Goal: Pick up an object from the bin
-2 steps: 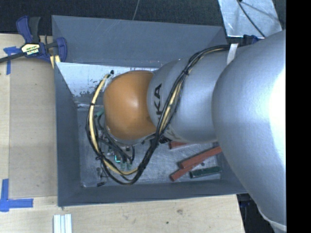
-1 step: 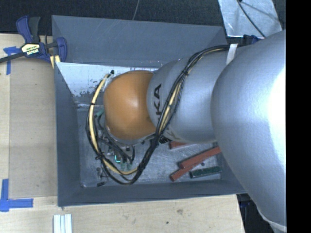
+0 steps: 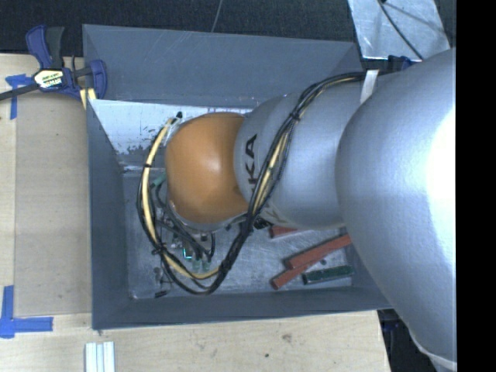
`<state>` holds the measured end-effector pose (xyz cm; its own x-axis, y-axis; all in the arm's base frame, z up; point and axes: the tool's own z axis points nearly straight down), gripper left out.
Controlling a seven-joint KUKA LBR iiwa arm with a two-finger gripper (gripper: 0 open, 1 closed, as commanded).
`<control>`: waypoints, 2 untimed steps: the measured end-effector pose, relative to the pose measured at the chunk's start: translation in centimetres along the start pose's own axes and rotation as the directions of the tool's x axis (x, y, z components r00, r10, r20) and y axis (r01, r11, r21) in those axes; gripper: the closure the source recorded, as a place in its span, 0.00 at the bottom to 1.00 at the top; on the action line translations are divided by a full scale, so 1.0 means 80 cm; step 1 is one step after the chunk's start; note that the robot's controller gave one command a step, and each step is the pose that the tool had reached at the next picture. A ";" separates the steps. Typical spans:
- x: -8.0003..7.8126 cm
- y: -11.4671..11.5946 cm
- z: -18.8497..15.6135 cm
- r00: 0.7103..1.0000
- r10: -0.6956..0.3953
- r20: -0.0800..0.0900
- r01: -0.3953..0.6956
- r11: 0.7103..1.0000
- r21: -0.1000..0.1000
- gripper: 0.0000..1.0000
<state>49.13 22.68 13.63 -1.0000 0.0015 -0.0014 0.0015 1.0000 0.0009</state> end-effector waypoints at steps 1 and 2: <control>0.000 0.000 0.000 1.000 0.000 0.000 0.000 1.000 0.000 0.00; 0.000 0.000 0.000 1.000 0.000 0.000 0.000 1.000 0.000 0.00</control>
Offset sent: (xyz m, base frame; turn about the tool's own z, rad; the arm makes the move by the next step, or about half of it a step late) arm 0.0000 0.0000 0.0000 0.0000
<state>49.13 22.67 13.63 -1.0000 0.0014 -0.0014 0.0014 1.0000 0.0008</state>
